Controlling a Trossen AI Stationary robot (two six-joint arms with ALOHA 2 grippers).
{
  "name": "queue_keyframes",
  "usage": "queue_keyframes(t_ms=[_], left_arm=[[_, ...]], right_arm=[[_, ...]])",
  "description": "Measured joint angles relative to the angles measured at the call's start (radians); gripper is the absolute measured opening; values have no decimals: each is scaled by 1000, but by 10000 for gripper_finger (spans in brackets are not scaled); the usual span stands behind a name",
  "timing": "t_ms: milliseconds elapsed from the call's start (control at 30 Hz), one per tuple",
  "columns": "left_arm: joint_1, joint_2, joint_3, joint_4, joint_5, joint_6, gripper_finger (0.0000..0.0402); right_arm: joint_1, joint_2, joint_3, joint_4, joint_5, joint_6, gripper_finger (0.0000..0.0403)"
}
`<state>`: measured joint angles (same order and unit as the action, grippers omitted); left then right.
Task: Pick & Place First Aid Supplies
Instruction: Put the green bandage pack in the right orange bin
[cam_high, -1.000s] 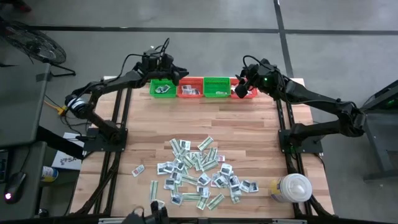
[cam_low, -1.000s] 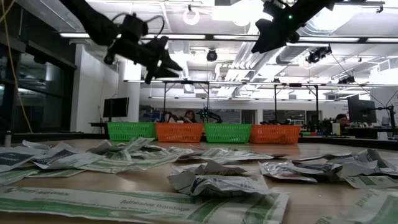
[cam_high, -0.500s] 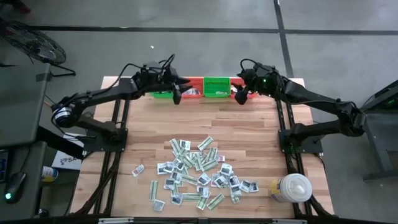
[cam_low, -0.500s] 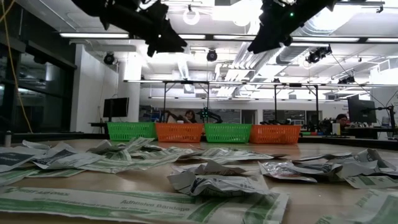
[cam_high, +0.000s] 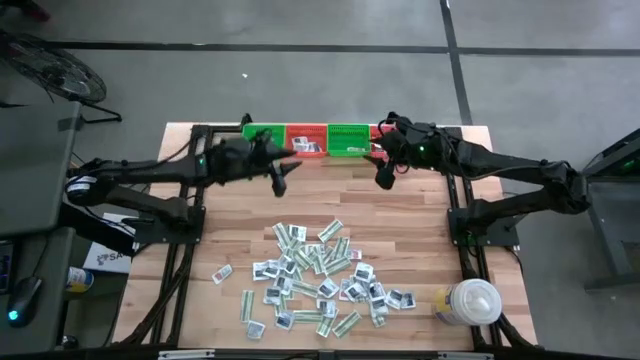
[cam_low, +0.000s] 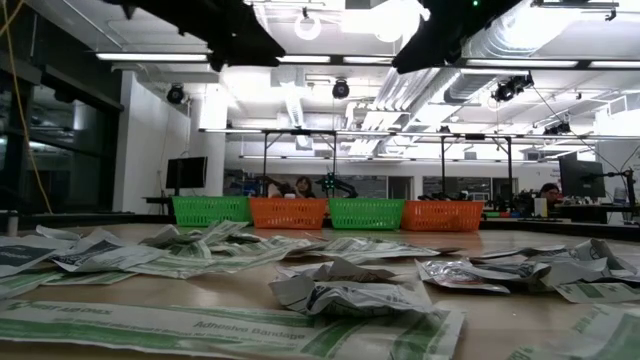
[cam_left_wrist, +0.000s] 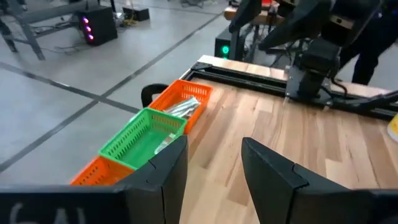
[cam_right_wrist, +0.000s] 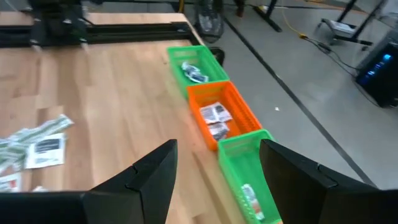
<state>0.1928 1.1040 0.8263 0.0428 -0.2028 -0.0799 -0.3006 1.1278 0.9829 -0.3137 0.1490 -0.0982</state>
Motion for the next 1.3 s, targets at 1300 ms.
queue_keyframes(t_ms=[1300], left_arm=[[-587, -266, -220, 71, -415, 80, 149]], right_arm=[[498, 214, -119, 47, 102, 659, 200]])
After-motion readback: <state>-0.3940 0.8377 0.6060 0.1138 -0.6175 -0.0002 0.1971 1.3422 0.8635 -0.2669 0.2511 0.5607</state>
